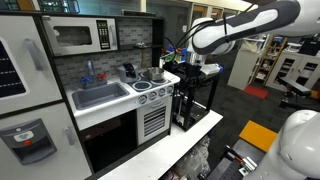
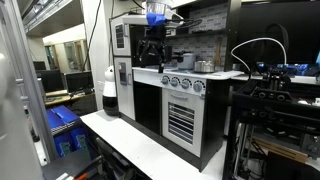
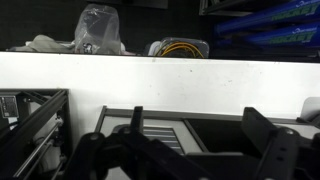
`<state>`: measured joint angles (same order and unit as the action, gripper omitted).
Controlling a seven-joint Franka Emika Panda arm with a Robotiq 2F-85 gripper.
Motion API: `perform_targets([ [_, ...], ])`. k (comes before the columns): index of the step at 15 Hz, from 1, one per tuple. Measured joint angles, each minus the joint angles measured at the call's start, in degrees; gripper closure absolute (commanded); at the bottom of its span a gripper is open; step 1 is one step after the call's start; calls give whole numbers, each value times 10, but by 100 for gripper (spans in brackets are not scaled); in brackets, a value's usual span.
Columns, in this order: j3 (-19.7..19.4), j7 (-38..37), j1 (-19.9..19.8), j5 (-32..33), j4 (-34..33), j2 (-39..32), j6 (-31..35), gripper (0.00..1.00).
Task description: Move the pot from the stove and put it in the stove cabinet
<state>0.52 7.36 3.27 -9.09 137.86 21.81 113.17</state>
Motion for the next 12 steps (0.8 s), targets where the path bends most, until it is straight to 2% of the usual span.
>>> perform_targets([
  [6,4,117,33,7,0,-10,1,0],
  [12,24,207,77,60,59,-9,95,0],
])
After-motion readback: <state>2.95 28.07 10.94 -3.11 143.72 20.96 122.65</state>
